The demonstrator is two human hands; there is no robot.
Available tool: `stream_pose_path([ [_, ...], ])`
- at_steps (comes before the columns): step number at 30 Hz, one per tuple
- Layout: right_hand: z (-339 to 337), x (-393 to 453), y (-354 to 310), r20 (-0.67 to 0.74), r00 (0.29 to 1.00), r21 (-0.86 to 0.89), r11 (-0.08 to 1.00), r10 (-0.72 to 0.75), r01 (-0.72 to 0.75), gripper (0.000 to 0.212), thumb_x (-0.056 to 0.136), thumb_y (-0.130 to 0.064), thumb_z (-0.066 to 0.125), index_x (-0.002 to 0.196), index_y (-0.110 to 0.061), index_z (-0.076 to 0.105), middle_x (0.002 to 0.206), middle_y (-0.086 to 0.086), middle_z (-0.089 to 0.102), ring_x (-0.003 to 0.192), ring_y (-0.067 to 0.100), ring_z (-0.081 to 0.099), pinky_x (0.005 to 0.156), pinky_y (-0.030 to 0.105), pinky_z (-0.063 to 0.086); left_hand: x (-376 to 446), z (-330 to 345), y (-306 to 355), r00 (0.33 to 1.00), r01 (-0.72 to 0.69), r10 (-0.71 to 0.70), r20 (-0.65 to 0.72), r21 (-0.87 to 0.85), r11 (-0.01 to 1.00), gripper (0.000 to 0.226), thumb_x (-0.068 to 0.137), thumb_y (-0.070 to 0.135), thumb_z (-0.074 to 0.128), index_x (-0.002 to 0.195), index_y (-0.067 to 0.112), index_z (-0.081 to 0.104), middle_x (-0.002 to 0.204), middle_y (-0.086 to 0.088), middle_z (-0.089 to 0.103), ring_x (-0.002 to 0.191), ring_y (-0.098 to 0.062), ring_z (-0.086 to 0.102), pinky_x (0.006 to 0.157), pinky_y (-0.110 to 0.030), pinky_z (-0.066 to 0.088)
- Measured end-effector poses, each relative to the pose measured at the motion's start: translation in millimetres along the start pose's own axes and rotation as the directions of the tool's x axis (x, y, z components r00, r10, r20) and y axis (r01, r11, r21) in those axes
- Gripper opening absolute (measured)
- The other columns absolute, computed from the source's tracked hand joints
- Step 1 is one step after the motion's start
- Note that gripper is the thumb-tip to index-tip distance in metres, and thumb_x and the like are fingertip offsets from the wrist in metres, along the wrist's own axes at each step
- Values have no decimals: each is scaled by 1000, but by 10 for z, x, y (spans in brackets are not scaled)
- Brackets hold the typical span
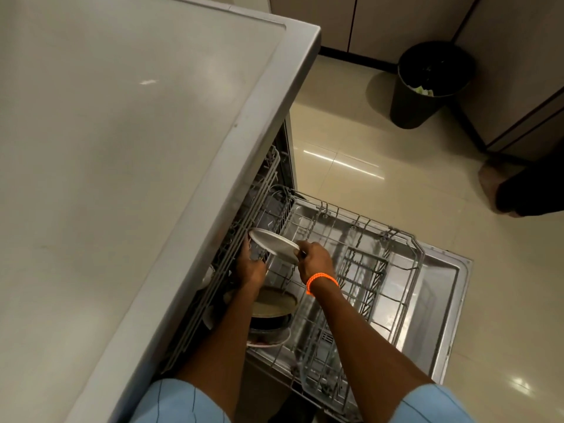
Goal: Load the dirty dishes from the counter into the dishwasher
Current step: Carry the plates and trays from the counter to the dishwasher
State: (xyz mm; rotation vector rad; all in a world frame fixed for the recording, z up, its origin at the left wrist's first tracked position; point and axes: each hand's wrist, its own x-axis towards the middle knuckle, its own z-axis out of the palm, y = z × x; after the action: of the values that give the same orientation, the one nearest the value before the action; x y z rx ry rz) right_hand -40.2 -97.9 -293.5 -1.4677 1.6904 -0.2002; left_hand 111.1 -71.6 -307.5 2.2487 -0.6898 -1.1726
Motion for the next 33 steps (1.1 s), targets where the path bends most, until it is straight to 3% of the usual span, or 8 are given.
stream_pose_path([
  [3,33,22,14,76,997,28,999,28,-31,32,100,-12,48,125,-18,67,115,16,67,103,33,64,87,33,51,5,24,-34,1000,15,-15,0,24,1000,76,102,6,54,160,39,18,159,-12,39,131,-31,53,62,-14,39],
  [6,41,38,0,148,987,73,994,68,-80,51,96,4,44,142,-17,54,136,16,59,120,32,59,97,27,45,38,52,-69,999,32,-32,13,47,998,73,103,9,52,160,41,19,158,-14,39,135,-33,49,83,-28,44],
  [10,-49,2,-70,136,986,105,989,93,-107,62,91,13,44,144,-17,51,140,17,57,125,35,55,107,38,47,-10,66,-39,999,51,-52,15,69,996,78,100,-3,48,160,40,22,158,-16,40,138,-34,47,96,-37,46],
  [17,-388,-282,-246,95,988,144,980,124,-137,64,87,14,50,144,-17,52,139,17,58,121,36,59,100,46,52,-481,6,165,996,67,-73,55,105,992,88,91,-14,44,160,37,25,158,-9,42,129,-31,55,85,-33,52],
  [23,-889,-770,-577,76,988,121,982,137,-146,62,89,11,53,143,-19,53,137,15,60,123,33,59,99,47,52,-1082,-146,562,992,81,-86,93,58,995,76,93,-7,52,158,27,35,151,-11,51,129,-31,56,100,-38,49],
  [26,-1131,-1135,-774,48,994,110,989,94,-99,57,89,8,53,140,-16,55,132,16,63,120,32,61,97,47,53,-1499,-329,790,987,80,-84,136,36,996,70,94,-3,50,155,27,40,146,-8,56,104,-24,64,86,-33,53],
  [30,-1420,-1645,-1126,31,999,77,996,44,-46,51,89,4,54,136,-15,58,123,17,67,110,33,64,90,42,55,-2080,-642,1080,983,62,-67,173,34,997,60,96,5,53,152,26,44,137,-6,61,97,-21,64,81,-32,54],
  [33,-1632,-2025,-1450,35,999,60,998,-14,12,50,90,3,50,136,-14,59,124,18,66,111,34,63,90,34,53,-2460,-960,1240,991,2,-3,134,12,1000,54,93,13,57,146,22,53,139,-4,61,111,-23,63,91,-28,49],
])
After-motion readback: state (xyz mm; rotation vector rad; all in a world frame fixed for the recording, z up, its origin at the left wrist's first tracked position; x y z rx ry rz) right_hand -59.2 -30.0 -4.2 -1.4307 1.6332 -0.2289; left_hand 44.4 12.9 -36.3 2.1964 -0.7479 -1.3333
